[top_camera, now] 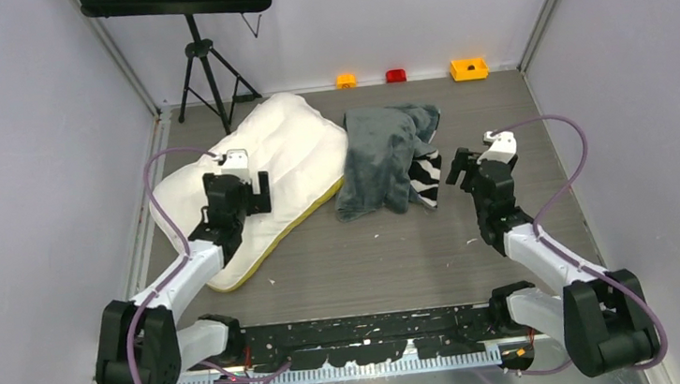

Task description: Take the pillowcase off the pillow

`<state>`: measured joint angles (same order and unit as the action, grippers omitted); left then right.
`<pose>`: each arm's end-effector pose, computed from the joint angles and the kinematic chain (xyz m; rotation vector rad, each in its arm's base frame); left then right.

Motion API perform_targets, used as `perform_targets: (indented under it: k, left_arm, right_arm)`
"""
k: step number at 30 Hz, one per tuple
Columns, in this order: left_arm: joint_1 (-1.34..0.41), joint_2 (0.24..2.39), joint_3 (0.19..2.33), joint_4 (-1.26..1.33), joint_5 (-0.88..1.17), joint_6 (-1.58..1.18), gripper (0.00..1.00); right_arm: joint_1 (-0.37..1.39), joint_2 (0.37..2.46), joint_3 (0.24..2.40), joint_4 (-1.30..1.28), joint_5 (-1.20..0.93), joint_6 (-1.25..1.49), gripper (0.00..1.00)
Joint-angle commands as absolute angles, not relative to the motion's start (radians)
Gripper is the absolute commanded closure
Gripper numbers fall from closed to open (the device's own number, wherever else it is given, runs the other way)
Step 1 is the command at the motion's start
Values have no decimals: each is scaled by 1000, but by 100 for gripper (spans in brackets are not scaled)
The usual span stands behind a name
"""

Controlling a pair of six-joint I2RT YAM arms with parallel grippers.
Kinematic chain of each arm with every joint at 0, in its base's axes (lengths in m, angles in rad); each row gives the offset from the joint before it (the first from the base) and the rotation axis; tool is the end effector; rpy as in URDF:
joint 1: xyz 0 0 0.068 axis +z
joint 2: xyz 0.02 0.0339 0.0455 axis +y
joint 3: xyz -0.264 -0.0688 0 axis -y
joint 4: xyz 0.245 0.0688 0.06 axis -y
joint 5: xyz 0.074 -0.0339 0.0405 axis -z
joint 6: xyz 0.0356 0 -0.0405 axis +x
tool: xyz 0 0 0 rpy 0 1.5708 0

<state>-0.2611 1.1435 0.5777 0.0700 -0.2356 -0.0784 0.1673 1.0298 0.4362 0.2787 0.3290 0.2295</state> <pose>0.2390 -0.0552 0.2214 0.0429 2.0514 0.0327 0.2219 0.0258 0.2191 0.2811 1.8472 -0.0365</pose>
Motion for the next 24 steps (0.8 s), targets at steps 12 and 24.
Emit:
perform_targets:
  k: [12, 24]
  left_arm:
    - [-118, 1440, 438, 716, -220, -5, 6]
    - [-78, 1542, 358, 939, -138, -5, 4]
  right_arm:
    - [92, 1383, 408, 915, 433, 61, 17]
    - [68, 1344, 346, 819, 464, 141, 19]
